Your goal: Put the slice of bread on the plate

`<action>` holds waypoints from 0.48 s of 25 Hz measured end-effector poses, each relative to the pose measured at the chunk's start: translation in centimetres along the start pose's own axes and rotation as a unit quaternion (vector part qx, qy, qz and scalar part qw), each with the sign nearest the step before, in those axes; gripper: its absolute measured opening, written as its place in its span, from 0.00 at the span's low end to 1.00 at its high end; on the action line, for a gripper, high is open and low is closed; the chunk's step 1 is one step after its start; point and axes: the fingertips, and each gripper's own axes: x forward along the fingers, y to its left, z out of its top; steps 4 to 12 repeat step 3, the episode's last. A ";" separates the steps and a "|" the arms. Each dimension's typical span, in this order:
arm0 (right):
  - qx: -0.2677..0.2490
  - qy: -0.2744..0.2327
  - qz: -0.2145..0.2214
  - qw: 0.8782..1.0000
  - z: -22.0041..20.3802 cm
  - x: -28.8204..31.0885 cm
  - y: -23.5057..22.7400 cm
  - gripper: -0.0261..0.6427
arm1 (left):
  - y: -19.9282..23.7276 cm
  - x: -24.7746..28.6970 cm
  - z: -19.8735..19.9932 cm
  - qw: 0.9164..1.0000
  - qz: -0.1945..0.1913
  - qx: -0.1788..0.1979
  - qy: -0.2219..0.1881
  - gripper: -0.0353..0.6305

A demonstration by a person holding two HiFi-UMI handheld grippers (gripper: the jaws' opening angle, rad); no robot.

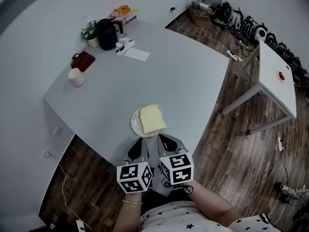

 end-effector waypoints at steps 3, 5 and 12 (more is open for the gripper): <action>0.001 -0.001 -0.001 1.000 0.0 -0.3 0.0 0.04 | -0.2 -0.2 -0.1 1.000 -0.001 0.001 0.000 0.06; 0.001 -0.001 -0.001 1.000 0.0 -0.3 0.0 0.04 | -0.2 -0.2 -0.1 1.000 -0.001 0.001 0.000 0.06; 0.001 -0.001 -0.001 1.000 0.0 -0.3 0.0 0.04 | -0.2 -0.2 -0.1 1.000 -0.001 0.001 0.000 0.06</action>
